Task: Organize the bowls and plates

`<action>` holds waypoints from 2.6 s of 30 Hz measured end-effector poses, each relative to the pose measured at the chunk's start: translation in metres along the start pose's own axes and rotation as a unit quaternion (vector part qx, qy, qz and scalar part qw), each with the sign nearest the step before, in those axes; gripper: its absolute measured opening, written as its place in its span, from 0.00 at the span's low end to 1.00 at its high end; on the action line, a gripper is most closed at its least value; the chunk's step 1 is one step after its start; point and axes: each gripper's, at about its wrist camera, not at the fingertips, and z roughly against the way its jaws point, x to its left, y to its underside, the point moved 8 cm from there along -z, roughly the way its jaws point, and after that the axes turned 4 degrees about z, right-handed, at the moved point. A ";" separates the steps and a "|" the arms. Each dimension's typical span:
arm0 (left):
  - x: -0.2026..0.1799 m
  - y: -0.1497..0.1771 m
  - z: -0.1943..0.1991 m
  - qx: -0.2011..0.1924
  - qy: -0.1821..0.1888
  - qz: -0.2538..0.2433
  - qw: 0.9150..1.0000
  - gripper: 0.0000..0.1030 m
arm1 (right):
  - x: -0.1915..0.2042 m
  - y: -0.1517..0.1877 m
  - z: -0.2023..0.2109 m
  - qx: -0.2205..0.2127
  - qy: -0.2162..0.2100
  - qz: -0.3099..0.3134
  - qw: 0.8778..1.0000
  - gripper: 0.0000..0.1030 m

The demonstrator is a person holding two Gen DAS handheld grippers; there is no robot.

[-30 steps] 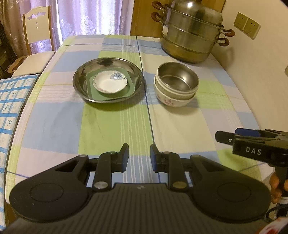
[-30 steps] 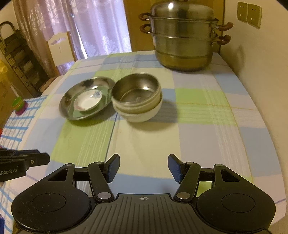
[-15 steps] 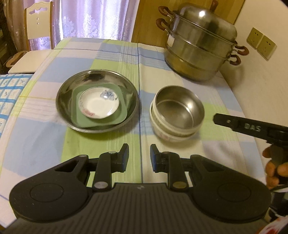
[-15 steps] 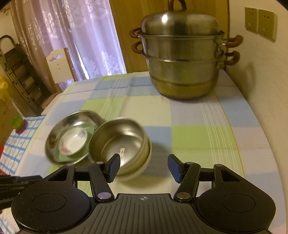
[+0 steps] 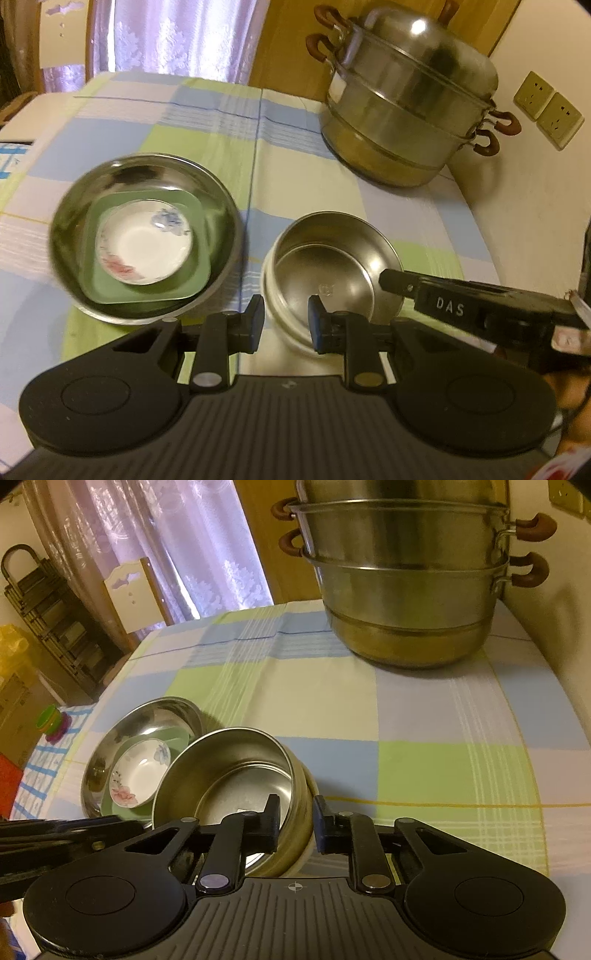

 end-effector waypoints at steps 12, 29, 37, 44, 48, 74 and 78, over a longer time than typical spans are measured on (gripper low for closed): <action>0.001 -0.003 -0.028 0.020 -0.018 0.002 1.000 0.14 | -0.007 -0.002 -0.004 0.004 -0.024 -0.018 1.000 0.14; 0.002 -0.004 -0.031 0.028 -0.013 -0.002 1.000 0.14 | -0.005 -0.005 -0.007 0.020 -0.017 -0.004 1.000 0.13; 0.006 -0.010 -0.031 0.027 -0.018 0.007 0.999 0.17 | -0.003 -0.011 -0.005 0.023 -0.008 0.012 1.000 0.23; 0.008 -0.012 -0.046 0.042 -0.021 0.020 0.999 0.18 | -0.006 -0.006 -0.026 0.054 -0.001 -0.008 0.999 0.30; 0.010 -0.015 -0.053 0.042 -0.032 0.023 0.998 0.18 | -0.009 -0.005 -0.033 0.061 0.016 -0.027 0.998 0.30; 0.015 -0.011 -0.065 0.026 -0.027 0.016 0.999 0.23 | -0.012 0.000 -0.035 0.049 0.065 -0.087 0.993 0.15; 0.017 -0.011 -0.065 0.023 -0.002 0.023 0.999 0.21 | -0.012 0.003 -0.033 0.033 0.062 -0.100 0.993 0.15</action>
